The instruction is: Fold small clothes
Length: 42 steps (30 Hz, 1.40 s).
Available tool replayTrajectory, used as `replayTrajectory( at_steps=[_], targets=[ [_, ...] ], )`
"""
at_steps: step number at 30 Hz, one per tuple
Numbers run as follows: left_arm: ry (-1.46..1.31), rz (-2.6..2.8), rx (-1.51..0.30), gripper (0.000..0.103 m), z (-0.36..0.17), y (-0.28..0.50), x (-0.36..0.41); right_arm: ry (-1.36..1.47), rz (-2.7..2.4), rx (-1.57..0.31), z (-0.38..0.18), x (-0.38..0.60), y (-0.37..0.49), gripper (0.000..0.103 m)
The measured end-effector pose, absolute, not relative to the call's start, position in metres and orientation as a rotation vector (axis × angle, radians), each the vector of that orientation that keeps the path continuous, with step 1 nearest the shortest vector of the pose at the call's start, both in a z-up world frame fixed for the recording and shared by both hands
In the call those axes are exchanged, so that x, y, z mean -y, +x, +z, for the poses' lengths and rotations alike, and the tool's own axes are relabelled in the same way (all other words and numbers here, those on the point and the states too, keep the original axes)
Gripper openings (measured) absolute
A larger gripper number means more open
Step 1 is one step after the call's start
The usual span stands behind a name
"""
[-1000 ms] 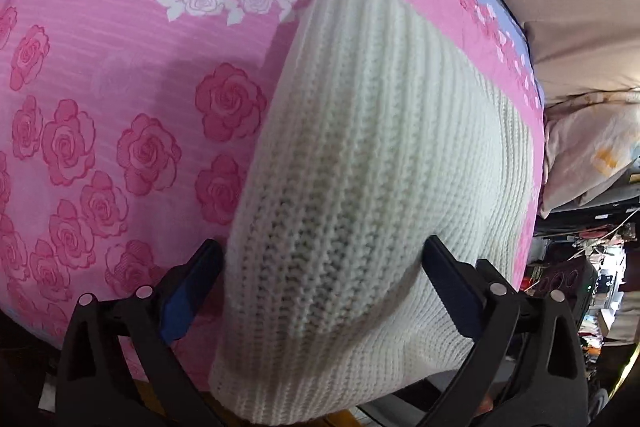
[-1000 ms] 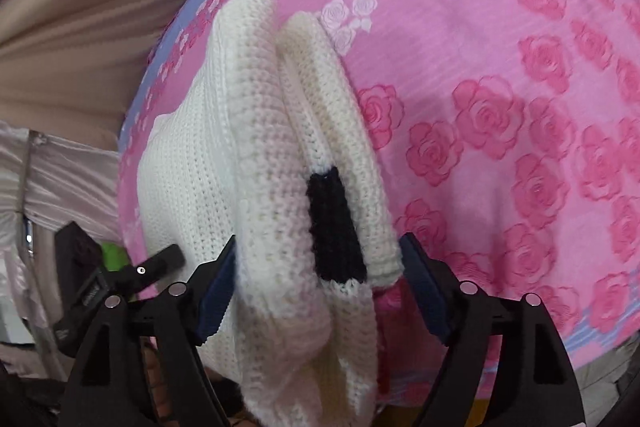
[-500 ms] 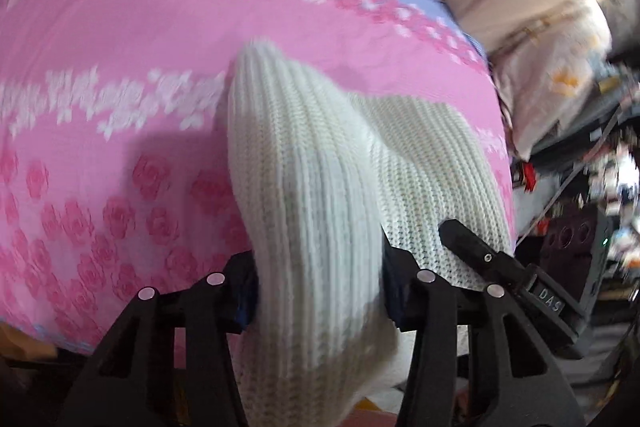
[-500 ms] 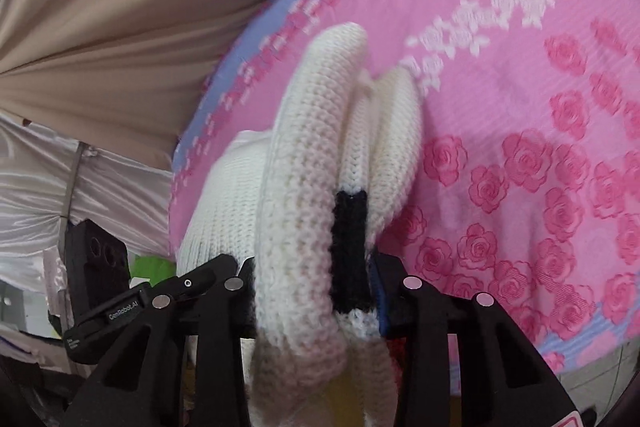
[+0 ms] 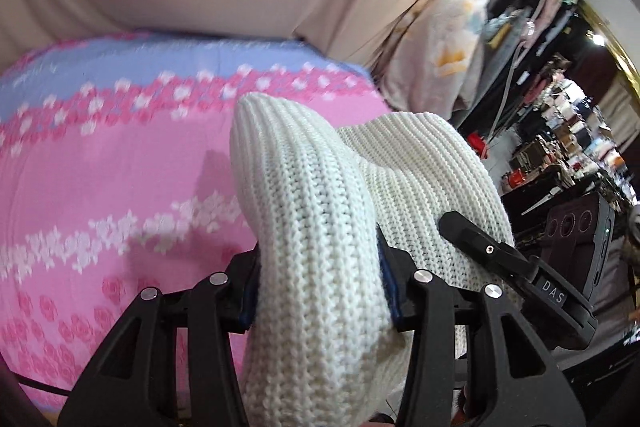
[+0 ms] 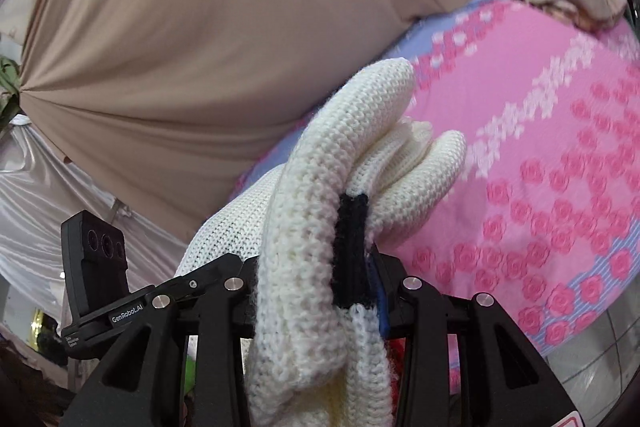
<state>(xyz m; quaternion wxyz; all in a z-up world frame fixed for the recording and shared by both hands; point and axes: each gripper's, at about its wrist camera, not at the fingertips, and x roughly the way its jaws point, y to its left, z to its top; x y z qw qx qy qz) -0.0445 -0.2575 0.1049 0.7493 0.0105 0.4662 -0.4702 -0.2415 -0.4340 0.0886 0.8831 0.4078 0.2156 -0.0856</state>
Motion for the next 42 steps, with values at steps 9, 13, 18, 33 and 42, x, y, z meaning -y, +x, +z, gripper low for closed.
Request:
replayTrajectory(
  at_steps=[9,13,18,33,42],
  targets=[
    [0.003,-1.112,-0.748,0.045,0.199,-0.043,0.226,0.621,-0.154,-0.241,0.194,0.406,-0.251,0.037],
    [-0.018,-1.091,-0.614,0.046,0.234,-0.04,0.19,0.521,-0.096,-0.164,0.237,0.38,-0.24,0.038],
    [-0.033,-1.019,-0.527,0.047,0.247,-0.02,0.142,0.466,0.009,-0.127,0.267,0.347,-0.208,0.039],
    [-0.31,-0.352,-1.208,0.069,-0.08,0.08,-0.02,0.71,-0.205,-1.007,-0.051,0.304,-0.082,0.031],
    [-0.301,-0.403,-1.16,0.092,-0.084,0.104,0.009,0.705,-0.145,-1.003,-0.053,0.301,-0.033,0.076]
  ],
)
